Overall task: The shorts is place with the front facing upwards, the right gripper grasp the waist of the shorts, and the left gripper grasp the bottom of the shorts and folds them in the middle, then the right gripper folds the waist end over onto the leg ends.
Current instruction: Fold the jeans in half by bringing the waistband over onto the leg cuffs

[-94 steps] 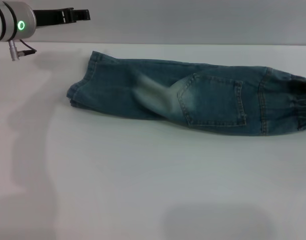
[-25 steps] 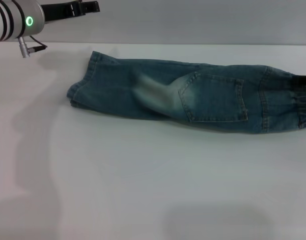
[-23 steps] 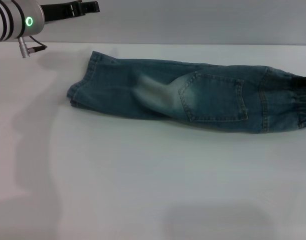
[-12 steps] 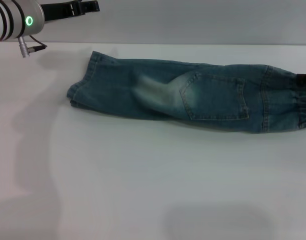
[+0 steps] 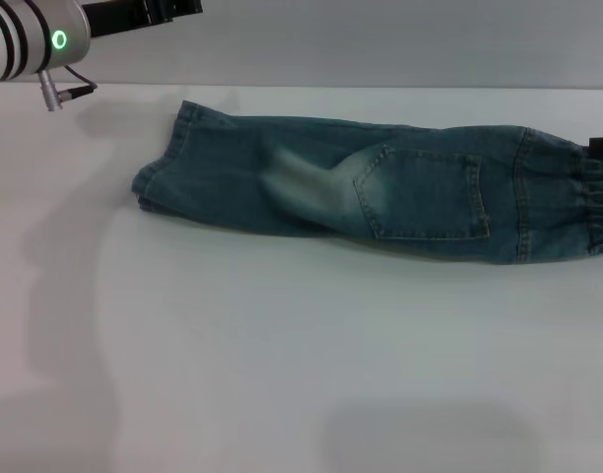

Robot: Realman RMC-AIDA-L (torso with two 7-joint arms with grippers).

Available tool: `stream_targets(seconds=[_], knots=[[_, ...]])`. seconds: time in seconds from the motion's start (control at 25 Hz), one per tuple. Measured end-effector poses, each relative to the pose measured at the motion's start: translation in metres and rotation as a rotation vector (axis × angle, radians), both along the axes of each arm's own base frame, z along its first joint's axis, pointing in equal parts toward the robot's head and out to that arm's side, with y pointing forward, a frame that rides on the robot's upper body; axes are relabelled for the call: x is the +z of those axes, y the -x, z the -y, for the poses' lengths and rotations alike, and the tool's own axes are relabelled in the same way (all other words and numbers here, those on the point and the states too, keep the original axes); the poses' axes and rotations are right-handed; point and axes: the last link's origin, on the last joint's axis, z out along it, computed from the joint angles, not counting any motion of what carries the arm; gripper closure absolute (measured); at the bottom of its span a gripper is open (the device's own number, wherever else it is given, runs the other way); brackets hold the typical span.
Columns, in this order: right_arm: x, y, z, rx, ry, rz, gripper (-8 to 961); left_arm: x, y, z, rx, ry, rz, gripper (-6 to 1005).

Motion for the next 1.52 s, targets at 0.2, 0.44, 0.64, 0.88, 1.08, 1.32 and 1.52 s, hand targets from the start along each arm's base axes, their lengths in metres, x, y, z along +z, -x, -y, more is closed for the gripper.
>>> stream_targets(seconds=[0.2,0.44,0.64,0.88,1.08,1.32,1.52], knots=[[0.002,-0.006,0.005,-0.059,0.087,0.066,319,-0.001,0.001,0.001,-0.003,0.000,-0.001,166],[0.003,-0.005,0.004,-0.070,0.105,0.089,317,-0.001,0.000,0.003,-0.026,-0.003,0.012,166],[0.004,-0.005,0.002,-0.085,0.127,0.132,315,-0.004,0.000,0.004,-0.041,-0.004,0.032,166],[-0.006,-0.005,0.000,-0.079,0.158,0.191,283,-0.006,-0.001,0.005,-0.051,-0.006,0.044,166],[-0.016,-0.004,-0.003,-0.072,0.164,0.224,222,-0.009,-0.002,0.006,-0.060,-0.007,0.060,166],[-0.028,0.000,-0.004,-0.058,0.179,0.240,227,-0.010,-0.001,0.007,-0.071,-0.014,0.077,166],[-0.034,-0.001,-0.008,-0.059,0.181,0.296,232,-0.010,-0.001,0.007,-0.074,-0.016,0.079,166]])
